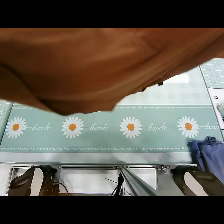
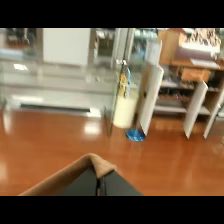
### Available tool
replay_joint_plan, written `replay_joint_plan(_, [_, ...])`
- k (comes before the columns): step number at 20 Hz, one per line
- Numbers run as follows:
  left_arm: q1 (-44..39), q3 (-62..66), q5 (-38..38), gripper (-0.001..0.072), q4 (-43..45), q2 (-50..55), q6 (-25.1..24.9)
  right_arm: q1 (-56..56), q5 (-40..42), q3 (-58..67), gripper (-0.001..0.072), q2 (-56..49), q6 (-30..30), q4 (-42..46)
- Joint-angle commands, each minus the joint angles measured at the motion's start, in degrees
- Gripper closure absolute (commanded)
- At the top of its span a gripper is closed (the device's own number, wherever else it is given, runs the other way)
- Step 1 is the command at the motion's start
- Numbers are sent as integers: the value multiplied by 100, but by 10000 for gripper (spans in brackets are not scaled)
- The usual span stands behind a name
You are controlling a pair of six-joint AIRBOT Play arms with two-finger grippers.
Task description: Fold the shirts.
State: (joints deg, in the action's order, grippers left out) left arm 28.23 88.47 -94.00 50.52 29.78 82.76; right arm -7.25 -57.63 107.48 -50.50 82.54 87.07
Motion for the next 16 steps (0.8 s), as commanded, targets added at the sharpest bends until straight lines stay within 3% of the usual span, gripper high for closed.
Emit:
replay_joint_plan(1, [114, -442, -734, 675, 125, -24, 7, 173, -927, 7, 686, 70, -192, 197])
replay_joint_plan(7, [103, -2452, -717, 675, 96, -133, 85, 828, -2994, 0, 685, -590, -424, 181])
replay_joint_plan(13, [103, -4618, 527, 675, 96, -4, -127, 1139, -3034, 0, 685, -2046, -461, 76])
replay_joint_plan(16, [103, -5381, 1596, 674, 96, 81, -129, 1137, -2874, 0, 685, -2881, -437, -22])
